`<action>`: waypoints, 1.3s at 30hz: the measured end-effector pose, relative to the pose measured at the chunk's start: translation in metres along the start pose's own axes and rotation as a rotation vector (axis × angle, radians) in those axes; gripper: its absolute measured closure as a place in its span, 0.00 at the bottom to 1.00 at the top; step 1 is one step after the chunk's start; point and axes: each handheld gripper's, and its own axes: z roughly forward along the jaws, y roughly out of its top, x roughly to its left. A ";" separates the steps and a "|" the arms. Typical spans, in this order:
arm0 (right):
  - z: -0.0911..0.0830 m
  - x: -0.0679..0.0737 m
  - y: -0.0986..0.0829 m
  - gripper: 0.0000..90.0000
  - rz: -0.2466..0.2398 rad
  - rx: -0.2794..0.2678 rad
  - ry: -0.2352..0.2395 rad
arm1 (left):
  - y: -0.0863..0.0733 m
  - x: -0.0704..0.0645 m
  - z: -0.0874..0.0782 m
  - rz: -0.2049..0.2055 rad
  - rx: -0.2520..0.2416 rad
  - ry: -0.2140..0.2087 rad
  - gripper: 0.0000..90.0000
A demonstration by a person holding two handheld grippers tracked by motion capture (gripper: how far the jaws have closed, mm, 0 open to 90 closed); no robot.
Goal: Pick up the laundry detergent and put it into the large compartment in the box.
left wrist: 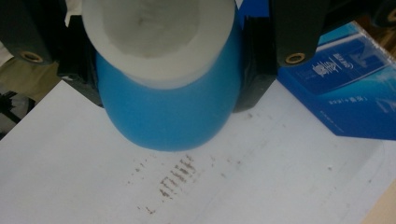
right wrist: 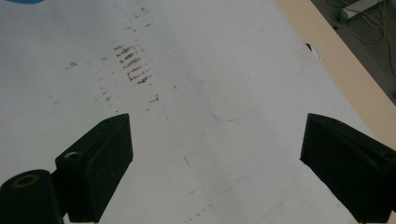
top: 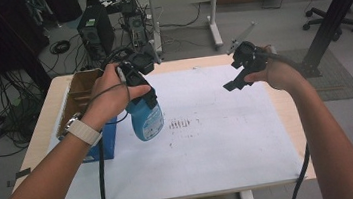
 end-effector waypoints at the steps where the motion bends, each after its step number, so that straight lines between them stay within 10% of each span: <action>1: 0.000 0.001 0.001 0.10 -0.003 0.000 0.002 | -0.001 0.001 -0.004 -0.010 0.000 -0.001 0.41; 39: -0.001 0.003 0.008 0.11 -0.029 -0.021 0.016 | -0.014 0.035 -0.074 -0.251 -0.040 0.069 0.41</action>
